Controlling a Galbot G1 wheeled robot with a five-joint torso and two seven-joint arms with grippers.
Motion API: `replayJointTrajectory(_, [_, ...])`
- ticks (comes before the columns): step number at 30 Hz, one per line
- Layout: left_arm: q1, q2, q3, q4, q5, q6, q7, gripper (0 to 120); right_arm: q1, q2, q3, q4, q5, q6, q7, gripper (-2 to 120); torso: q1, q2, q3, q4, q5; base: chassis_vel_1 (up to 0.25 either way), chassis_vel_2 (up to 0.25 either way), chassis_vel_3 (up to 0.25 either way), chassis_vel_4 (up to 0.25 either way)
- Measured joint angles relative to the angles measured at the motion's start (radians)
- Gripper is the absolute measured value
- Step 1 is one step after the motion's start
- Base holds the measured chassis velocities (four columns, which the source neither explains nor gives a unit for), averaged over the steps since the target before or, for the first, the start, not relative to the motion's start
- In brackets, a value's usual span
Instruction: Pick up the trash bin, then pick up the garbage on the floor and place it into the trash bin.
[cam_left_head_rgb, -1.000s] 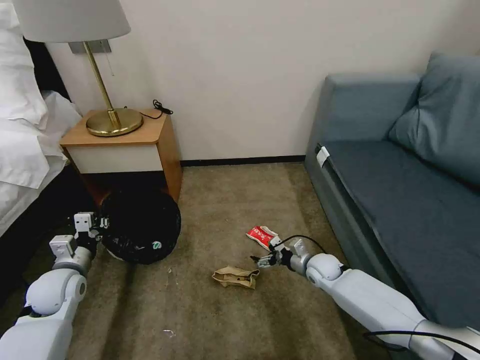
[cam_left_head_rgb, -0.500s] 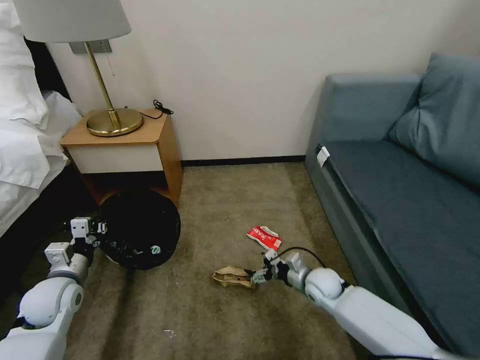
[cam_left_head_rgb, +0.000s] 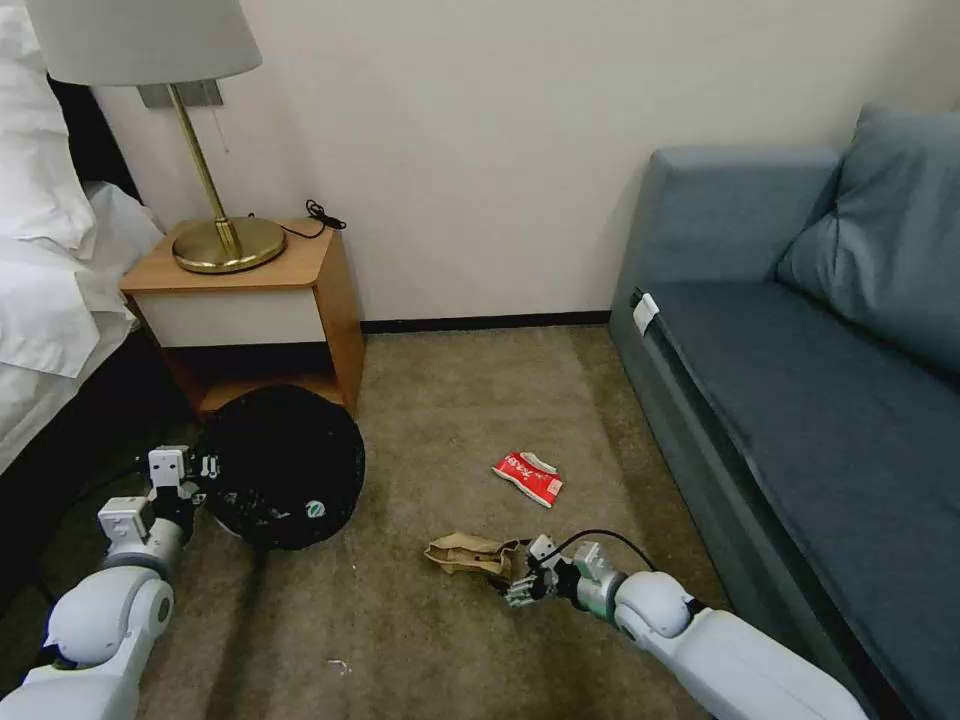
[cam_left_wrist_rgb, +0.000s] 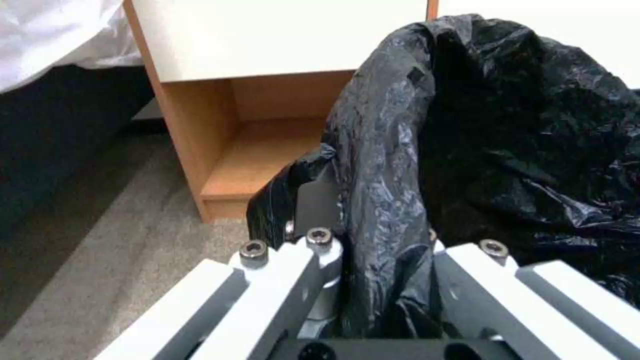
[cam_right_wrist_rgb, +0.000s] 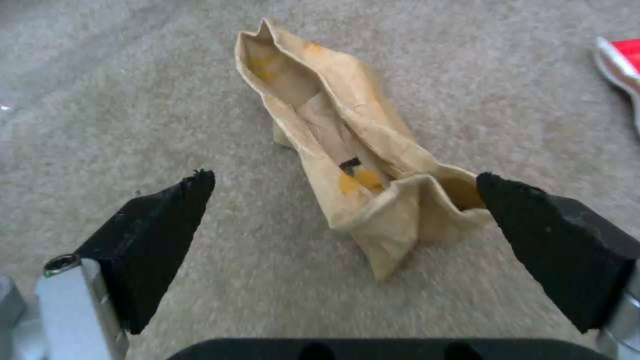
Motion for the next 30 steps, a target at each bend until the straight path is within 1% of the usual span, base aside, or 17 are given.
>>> replayJointTrajectory(2, [0.000,-0.001,-0.003,0.003,0.001,-0.003,0.000,4,0.028,0.059,-0.006,-0.076,-0.031,0.031,-0.017,100,0.000,0.000,0.000,-0.0001,0.0000,0.000,0.000,0.000,0.000])
replayJointTrajectory(3, [0.000,-0.001,-0.003,0.003,0.001,-0.003,0.000,4,0.028,0.059,-0.006,-0.076,-0.031,0.031,-0.017,100,0.000,0.000,0.000,-0.0001,0.0000,0.000,0.000,0.000,0.000])
replayJointTrajectory(4, [0.001,0.000,-0.003,0.000,0.000,-0.003,0.001,4,0.048,0.093,-0.011,-0.113,-0.044,0.046,-0.025,100,0.000,0.000,0.000,0.0001,0.0002,0.000,0.000,0.000,0.000])
replayJointTrajectory(5, [0.001,0.000,-0.003,0.000,0.000,-0.003,0.001,4,0.048,0.093,-0.011,-0.113,-0.044,0.046,-0.025,100,0.000,0.000,0.000,0.0001,0.0002,0.000,0.000,0.000,0.000])
replayJointTrajectory(7, [0.005,0.003,-0.007,-0.012,-0.003,-0.003,0.002,4,0.075,0.129,-0.024,-0.154,-0.050,0.059,-0.034,100,0.000,0.000,0.000,0.0001,0.0000,0.000,0.000,0.000,0.000])
replayJointTrajectory(8, [0.005,0.003,-0.007,-0.012,-0.003,-0.003,0.002,4,0.075,0.129,-0.024,-0.154,-0.050,0.059,-0.034,100,0.000,0.000,0.000,0.0001,0.0000,0.000,0.000,0.000,0.000])
replayJointTrajectory(10, [0.014,0.008,-0.015,-0.024,-0.008,-0.003,0.002,4,0.107,0.162,-0.040,-0.198,-0.050,0.072,-0.041,100,0.000,0.000,0.000,0.0001,0.0000,0.000,0.000,0.000,0.000])
replayJointTrajectory(11, [0.014,0.008,-0.015,-0.024,-0.008,-0.003,0.002,4,0.107,0.162,-0.040,-0.198,-0.050,0.072,-0.041,100,0.000,0.000,0.000,0.0001,0.0000,0.000,0.000,0.000,0.000])
replayJointTrajectory(13, [0.022,0.012,-0.024,-0.031,-0.014,-0.003,0.002,4,0.123,0.190,-0.050,-0.238,-0.060,0.086,-0.049,100,0.000,0.000,0.000,0.0001,0.0000,0.000,0.000,0.000,0.000])
replayJointTrajectory(27, [0.040,0.015,-0.040,-0.049,-0.020,-0.003,0.001,4,0.144,0.251,-0.056,-0.355,-0.105,0.135,-0.085,100,0.000,0.000,0.000,0.0000,0.0000,0.000,0.000,0.000,0.000])
replayJointTrajectory(30, [0.046,0.014,-0.043,-0.056,-0.020,-0.003,0.001,4,0.147,0.268,-0.047,-0.404,-0.123,0.156,-0.103,100,0.000,0.000,0.000,0.0000,0.0002,0.000,0.000,0.000,0.000])
